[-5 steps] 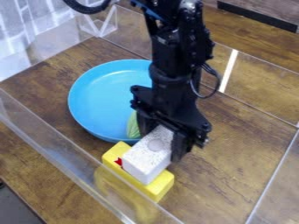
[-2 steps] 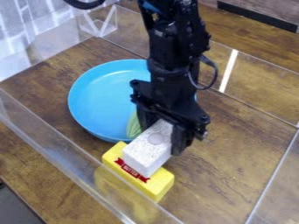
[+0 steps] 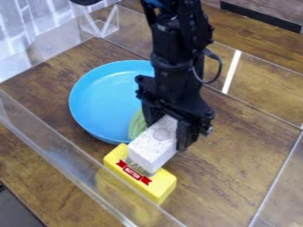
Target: Put the white object in the blue tray
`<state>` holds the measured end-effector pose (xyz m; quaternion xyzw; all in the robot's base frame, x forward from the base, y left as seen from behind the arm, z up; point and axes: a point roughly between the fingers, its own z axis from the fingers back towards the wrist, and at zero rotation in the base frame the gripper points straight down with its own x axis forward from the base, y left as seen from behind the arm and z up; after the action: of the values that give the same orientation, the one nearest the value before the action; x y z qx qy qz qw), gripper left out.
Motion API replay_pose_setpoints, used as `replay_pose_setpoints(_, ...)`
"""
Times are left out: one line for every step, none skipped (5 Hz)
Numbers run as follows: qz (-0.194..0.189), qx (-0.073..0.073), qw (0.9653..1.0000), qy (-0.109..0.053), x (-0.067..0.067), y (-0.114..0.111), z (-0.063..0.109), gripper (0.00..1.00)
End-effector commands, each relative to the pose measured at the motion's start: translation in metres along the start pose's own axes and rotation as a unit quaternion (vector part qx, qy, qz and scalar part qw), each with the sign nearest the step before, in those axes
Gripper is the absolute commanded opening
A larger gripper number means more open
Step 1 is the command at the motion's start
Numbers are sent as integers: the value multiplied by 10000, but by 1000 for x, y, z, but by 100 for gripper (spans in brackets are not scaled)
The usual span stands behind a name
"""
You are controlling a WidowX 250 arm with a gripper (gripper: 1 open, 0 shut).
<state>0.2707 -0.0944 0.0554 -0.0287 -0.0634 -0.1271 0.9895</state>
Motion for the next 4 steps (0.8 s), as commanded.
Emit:
replay_pose_setpoints(11,-21,9996,-297,17,9,8,0)
replay_pose_setpoints(-25,-57,9995,-307,18,9,4,0)
replay_pose_setpoints(-4,-54,9996,-273,17,12,3,0)
replay_pose_setpoints(18,-50,9997,-240,16,15,2,0)
